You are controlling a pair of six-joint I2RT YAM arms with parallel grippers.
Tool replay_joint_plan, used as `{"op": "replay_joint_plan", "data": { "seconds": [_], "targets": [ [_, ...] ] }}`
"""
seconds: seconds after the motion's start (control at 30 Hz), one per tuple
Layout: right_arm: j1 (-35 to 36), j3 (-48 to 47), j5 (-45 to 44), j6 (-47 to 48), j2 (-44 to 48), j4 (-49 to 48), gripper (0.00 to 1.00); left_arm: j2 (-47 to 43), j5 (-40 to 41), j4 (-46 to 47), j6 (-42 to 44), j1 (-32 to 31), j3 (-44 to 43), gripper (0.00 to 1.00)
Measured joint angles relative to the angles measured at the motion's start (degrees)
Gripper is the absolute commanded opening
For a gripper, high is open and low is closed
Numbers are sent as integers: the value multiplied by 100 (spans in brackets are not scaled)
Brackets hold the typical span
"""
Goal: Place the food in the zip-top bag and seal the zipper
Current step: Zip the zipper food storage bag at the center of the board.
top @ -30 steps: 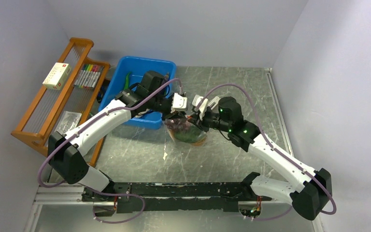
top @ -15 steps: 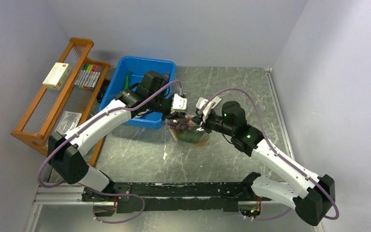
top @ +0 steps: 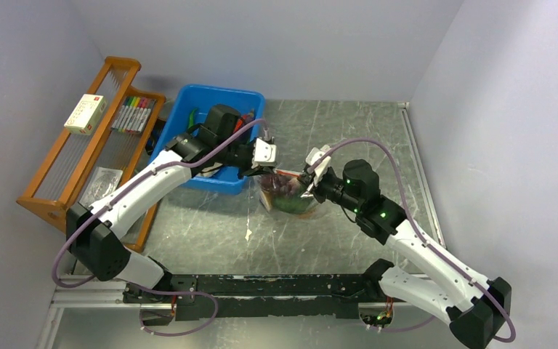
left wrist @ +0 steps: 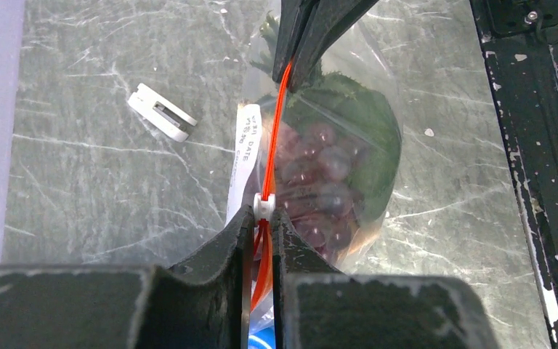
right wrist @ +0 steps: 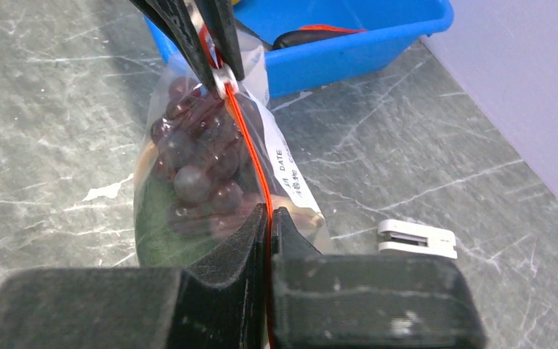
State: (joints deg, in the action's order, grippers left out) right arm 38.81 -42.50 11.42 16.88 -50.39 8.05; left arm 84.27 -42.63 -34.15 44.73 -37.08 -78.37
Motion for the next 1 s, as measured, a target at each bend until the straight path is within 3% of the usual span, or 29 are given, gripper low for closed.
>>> {"op": "replay_joint_plan", "data": {
  "seconds": [1.0],
  "targets": [
    [-291,2,-970,-293,527,708,0,-684,435,-168,48,332,393,7]
  ]
}}
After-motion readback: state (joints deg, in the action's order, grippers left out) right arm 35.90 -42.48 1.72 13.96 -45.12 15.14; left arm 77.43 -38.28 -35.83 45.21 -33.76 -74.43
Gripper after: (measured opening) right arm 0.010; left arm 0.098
